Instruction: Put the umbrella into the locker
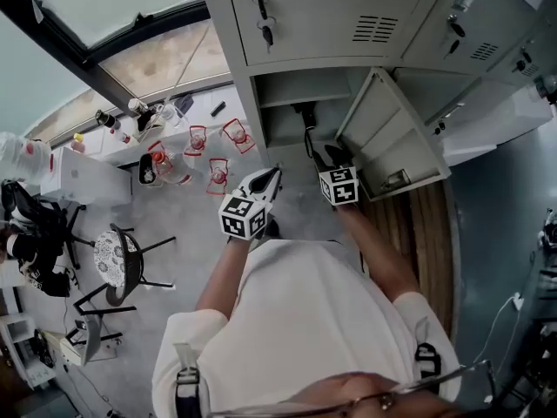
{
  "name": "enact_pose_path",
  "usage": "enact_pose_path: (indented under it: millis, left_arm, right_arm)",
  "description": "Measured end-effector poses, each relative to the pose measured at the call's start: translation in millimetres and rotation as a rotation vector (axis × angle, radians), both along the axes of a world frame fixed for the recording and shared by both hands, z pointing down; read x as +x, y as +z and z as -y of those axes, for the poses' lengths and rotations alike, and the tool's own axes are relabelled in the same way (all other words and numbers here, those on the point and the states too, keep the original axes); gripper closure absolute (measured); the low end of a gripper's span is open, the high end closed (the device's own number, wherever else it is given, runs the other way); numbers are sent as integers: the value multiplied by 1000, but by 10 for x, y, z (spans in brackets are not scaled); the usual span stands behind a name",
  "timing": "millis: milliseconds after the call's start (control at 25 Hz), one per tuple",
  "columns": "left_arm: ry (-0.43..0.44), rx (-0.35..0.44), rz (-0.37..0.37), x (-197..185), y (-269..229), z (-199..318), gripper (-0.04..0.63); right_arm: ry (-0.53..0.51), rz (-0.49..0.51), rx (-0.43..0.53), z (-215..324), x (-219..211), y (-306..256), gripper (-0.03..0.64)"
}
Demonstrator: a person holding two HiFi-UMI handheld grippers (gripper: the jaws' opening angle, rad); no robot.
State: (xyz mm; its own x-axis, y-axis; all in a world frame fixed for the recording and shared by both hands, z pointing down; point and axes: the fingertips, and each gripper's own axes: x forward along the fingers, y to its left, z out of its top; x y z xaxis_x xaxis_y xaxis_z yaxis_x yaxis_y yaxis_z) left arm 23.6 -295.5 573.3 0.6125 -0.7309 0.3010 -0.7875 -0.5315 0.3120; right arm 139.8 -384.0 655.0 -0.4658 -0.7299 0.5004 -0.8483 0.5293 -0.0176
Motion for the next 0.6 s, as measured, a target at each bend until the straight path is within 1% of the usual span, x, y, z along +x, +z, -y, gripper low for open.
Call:
enact_pose_path:
  millis: [160, 280, 400, 600]
  left_arm:
    - [-71, 5, -1, 154, 3, -293, 592]
    - [-124, -5, -2, 277, 69, -543, 592]
    - [-167, -14, 6, 389, 119, -820, 592]
    - [-207, 9, 33, 539, 42, -1163, 592]
  right_arm:
    - [-93, 15, 9, -330, 27, -148, 467]
    - [-142, 32, 17, -576, 112, -208, 485]
    - [-170, 51, 17, -807, 217, -255, 506]
    - [-190, 93, 24, -1098, 378, -410, 518]
